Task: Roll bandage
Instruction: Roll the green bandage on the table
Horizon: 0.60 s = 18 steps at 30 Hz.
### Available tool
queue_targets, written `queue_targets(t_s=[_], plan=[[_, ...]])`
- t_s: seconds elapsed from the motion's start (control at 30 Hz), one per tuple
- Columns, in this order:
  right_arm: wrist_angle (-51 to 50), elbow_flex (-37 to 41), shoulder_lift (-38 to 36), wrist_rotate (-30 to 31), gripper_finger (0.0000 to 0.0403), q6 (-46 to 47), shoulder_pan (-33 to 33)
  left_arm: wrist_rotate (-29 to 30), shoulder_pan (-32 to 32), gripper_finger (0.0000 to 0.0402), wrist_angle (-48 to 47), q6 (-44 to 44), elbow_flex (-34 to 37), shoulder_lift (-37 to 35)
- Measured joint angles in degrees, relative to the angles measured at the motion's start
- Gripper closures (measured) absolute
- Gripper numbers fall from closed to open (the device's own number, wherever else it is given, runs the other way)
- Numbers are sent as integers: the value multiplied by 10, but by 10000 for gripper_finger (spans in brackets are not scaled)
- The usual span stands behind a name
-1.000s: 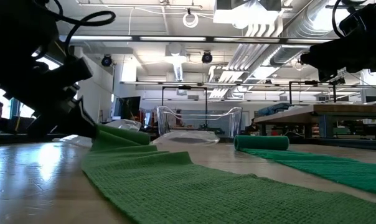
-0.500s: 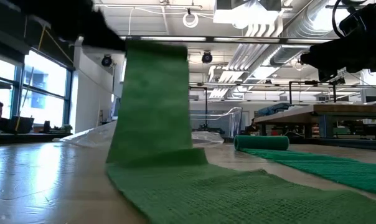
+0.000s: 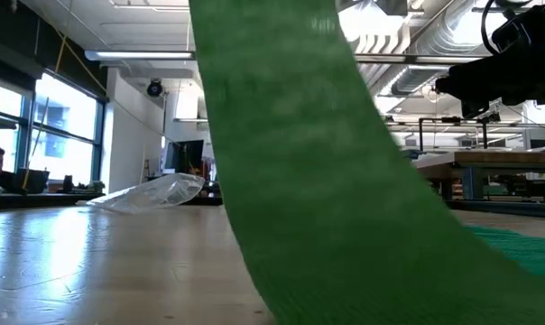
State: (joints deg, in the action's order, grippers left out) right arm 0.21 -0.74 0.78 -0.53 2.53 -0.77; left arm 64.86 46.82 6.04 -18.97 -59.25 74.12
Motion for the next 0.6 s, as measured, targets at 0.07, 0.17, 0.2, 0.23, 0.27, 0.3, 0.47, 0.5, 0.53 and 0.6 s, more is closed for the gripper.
queue_targets(t_s=[0.07, 0.17, 0.2, 0.23, 0.27, 0.3, 0.47, 0.5, 0.53, 0.6], plan=[[0, 0, 0, 0, 253, 0, 0, 3, 12, 397, -1, -8, -10, 0], [0, 0, 0, 0, 253, 0, 0, 13, 18, 397, -1, -19, -13, 0], [0, 0, 0, 0, 253, 0, 0, 18, 18, 396, -1, -22, -13, 0], [0, 0, 0, 0, 253, 0, 0, 23, 16, 395, -2, -22, -13, 0], [0, 0, 0, 0, 253, 0, 0, 28, 13, 394, -2, -22, -13, 0], [0, 0, 0, 0, 253, 0, 0, 30, 8, 394, -3, -22, -13, 0], [0, 0, 0, 0, 253, 0, 0, 33, -31, 392, -30, -9, -14, 0], [0, 0, 0, 0, 253, 0, 0, 33, -41, 392, -43, 3, -14, 0], [0, 0, 0, 0, 253, 0, 0, 32, -51, 392, -62, 21, -14, -2], [0, 0, 0, 0, 253, 0, 0, 30, -72, 393, -116, 73, -14, -7]])
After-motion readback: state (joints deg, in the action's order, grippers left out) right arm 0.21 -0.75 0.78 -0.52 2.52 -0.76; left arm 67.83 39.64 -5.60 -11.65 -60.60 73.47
